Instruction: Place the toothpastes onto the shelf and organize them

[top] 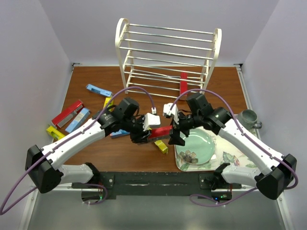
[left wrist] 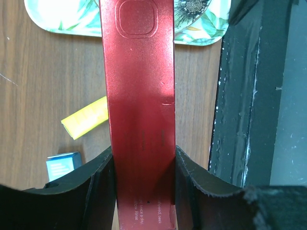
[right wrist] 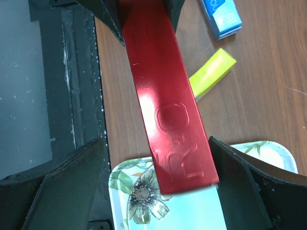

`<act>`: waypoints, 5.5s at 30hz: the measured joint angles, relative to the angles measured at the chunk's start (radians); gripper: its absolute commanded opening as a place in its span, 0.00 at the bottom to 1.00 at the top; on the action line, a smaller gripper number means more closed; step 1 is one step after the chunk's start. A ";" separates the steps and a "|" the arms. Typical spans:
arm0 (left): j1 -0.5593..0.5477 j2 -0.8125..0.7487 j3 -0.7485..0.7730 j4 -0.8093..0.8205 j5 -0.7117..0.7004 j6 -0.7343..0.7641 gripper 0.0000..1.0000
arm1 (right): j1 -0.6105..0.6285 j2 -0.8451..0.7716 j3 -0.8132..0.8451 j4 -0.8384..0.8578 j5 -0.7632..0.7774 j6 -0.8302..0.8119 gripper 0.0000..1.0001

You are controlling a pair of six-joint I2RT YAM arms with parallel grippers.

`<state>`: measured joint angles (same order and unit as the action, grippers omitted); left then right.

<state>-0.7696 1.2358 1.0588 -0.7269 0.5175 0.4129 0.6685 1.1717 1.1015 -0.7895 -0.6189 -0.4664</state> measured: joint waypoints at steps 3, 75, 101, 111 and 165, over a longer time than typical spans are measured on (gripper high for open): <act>-0.005 0.000 0.026 -0.023 0.003 0.021 0.18 | 0.013 0.010 0.000 -0.003 0.001 -0.007 0.85; 0.004 -0.793 -0.629 0.524 -1.404 -0.576 0.98 | 0.150 0.830 0.284 0.812 1.533 1.075 0.08; 0.004 -0.859 -0.631 0.531 -1.373 -0.587 0.97 | 0.102 0.972 0.352 1.007 1.601 0.978 0.20; 0.004 -0.859 -0.633 0.532 -1.352 -0.588 0.96 | 0.082 0.994 0.334 1.110 1.601 0.942 0.25; 0.004 -0.853 -0.646 0.540 -1.299 -0.589 0.96 | 0.058 1.052 0.335 1.128 1.536 0.905 0.31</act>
<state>-0.7658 0.3824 0.4126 -0.1871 -0.7811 -0.1764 0.7261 2.2238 1.4361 0.3389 0.9169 0.4389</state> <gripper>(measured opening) 0.965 0.432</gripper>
